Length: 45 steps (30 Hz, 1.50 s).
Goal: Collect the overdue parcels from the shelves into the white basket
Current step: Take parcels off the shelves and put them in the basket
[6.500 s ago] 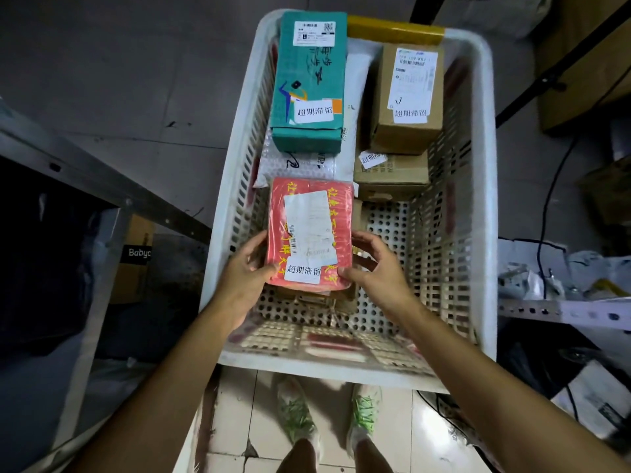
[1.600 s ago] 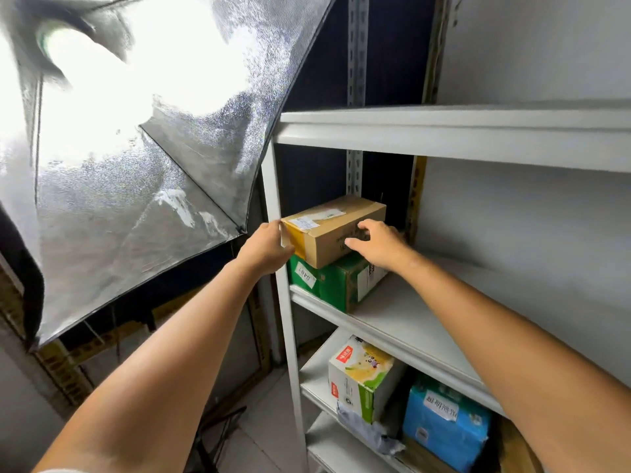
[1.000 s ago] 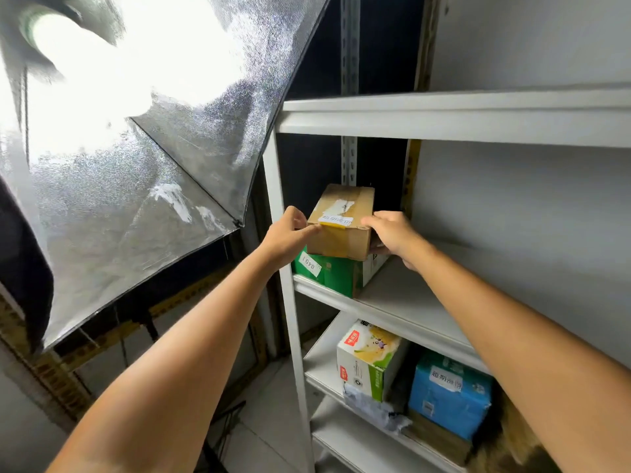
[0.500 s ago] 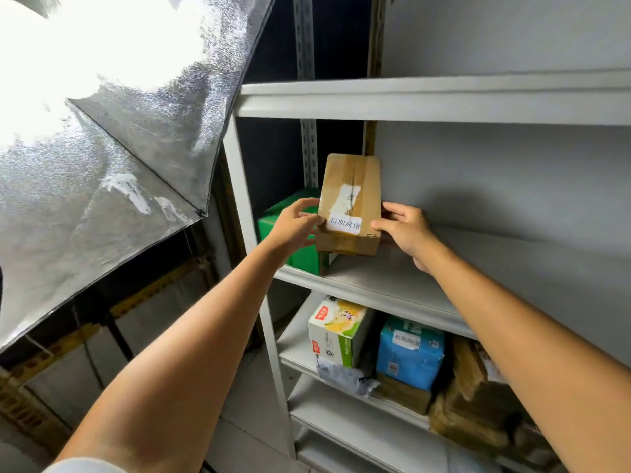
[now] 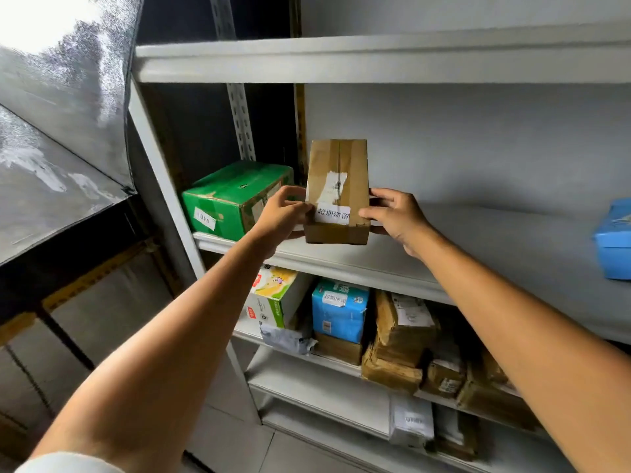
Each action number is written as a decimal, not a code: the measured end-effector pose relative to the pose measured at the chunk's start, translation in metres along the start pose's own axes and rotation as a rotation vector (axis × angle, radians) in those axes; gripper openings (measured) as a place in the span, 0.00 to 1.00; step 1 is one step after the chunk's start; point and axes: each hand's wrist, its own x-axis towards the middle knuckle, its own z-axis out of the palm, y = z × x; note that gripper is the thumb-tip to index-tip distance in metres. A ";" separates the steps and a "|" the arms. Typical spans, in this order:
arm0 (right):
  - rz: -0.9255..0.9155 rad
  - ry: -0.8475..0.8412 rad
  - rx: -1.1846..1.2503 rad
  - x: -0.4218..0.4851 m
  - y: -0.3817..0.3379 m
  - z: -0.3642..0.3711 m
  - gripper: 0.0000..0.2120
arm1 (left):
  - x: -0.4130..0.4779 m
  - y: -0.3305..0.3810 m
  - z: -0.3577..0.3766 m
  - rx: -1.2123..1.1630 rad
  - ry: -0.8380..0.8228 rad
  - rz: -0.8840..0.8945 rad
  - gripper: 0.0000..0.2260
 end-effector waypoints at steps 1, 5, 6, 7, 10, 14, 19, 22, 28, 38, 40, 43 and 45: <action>0.005 0.009 -0.005 -0.005 0.002 -0.007 0.30 | -0.003 0.001 0.008 -0.008 -0.016 -0.006 0.13; -0.001 0.055 -0.024 -0.029 0.012 -0.043 0.30 | -0.015 0.004 0.043 -0.031 -0.087 -0.014 0.16; -0.013 0.065 -0.033 -0.035 0.013 -0.051 0.30 | -0.018 0.004 0.050 -0.044 -0.101 -0.013 0.17; -0.014 0.081 -0.040 -0.043 0.017 -0.060 0.29 | -0.023 0.004 0.059 -0.059 -0.118 -0.014 0.18; -0.021 0.123 -0.079 -0.065 0.031 -0.087 0.28 | -0.034 -0.003 0.084 -0.090 -0.185 -0.021 0.18; -0.005 0.172 -0.108 -0.093 0.048 -0.115 0.29 | -0.045 -0.013 0.114 -0.099 -0.281 -0.016 0.20; 0.008 0.255 -0.132 -0.123 0.057 -0.153 0.29 | -0.057 -0.007 0.159 -0.129 -0.359 0.008 0.19; 0.020 0.304 -0.125 -0.143 0.061 -0.173 0.29 | -0.065 -0.005 0.180 -0.143 -0.419 0.032 0.19; 0.045 0.420 -0.102 -0.180 0.069 -0.199 0.29 | -0.080 0.001 0.216 -0.174 -0.548 0.040 0.19; 0.172 0.666 -0.163 -0.255 0.083 -0.228 0.31 | -0.108 -0.010 0.272 -0.218 -0.815 0.045 0.18; 0.193 0.726 -0.167 -0.273 0.086 -0.232 0.30 | -0.115 -0.011 0.284 -0.207 -0.884 0.049 0.18; 0.229 0.801 -0.182 -0.301 0.093 -0.235 0.30 | -0.126 -0.013 0.302 -0.205 -0.992 0.047 0.16; 0.244 0.867 -0.179 -0.321 0.097 -0.237 0.31 | -0.134 -0.015 0.318 -0.196 -1.064 0.051 0.16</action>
